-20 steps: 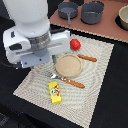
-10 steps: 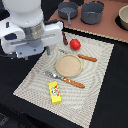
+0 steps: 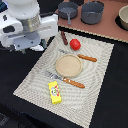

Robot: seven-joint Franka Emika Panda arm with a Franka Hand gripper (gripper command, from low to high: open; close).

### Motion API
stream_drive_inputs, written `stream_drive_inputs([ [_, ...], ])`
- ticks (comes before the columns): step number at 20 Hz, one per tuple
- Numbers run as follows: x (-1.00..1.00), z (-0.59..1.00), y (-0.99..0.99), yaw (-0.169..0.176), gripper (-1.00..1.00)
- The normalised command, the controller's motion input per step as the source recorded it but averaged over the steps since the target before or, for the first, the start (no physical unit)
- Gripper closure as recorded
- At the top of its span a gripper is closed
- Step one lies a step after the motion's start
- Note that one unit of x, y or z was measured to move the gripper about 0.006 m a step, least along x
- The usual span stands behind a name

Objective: Interact with the objects in diverse but meaningful ways.

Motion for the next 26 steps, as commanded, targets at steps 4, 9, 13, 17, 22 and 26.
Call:
stream_drive_inputs([
  [4,-0.55,0.0,0.48,0.125,-1.0],
  [9,-0.52,-0.08,0.4,0.149,-1.0],
  [13,-0.27,-0.2,0.15,0.14,-1.0],
  [17,-0.27,-0.32,0.06,0.124,-1.0],
  [22,-0.42,-0.35,0.16,0.135,-1.0],
  [26,-0.41,-0.22,0.34,0.12,-1.0],
])
